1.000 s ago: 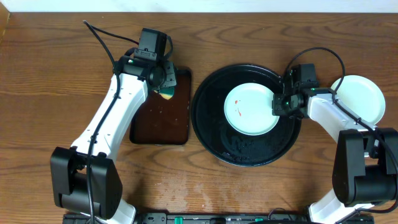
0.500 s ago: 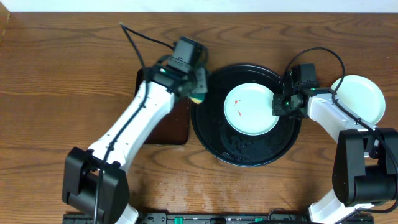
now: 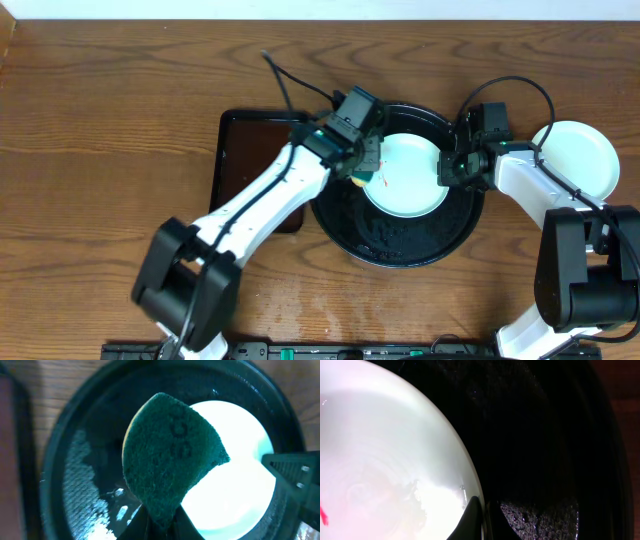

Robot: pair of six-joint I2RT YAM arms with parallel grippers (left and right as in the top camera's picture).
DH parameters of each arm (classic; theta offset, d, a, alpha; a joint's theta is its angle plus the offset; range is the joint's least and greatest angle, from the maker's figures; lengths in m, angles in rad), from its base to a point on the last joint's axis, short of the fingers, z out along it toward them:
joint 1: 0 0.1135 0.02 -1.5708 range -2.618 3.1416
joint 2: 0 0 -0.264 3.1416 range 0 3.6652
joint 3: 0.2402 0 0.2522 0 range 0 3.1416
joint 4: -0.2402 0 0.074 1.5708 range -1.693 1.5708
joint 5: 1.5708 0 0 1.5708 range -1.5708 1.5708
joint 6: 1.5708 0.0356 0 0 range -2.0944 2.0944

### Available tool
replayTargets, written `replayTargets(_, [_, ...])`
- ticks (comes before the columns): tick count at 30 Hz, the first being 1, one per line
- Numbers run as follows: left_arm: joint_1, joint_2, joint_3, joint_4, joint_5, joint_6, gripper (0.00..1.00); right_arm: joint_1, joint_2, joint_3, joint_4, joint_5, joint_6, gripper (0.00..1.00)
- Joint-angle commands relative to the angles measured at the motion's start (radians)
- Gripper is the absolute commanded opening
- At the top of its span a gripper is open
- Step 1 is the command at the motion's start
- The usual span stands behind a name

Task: Clean dirty plates on tray and stack at the side
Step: 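Move the sponge with the left gripper onto the pale green plate, then wipe the pale green plate with the sponge in the left gripper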

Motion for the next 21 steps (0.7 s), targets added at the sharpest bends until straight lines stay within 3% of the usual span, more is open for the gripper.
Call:
replayTargets(1, [0.003, 0.043, 0.004, 0.056, -0.013, -0.02, 0.07, 0.002, -0.018, 0.006, -0.005, -0.001, 0.005, 0.01])
replayTargets(21, [-0.024, 0.174, 0.003, 0.16, -0.014, -0.019, 0.08, 0.002, -0.018, 0.006, -0.006, -0.002, 0.005, 0.01])
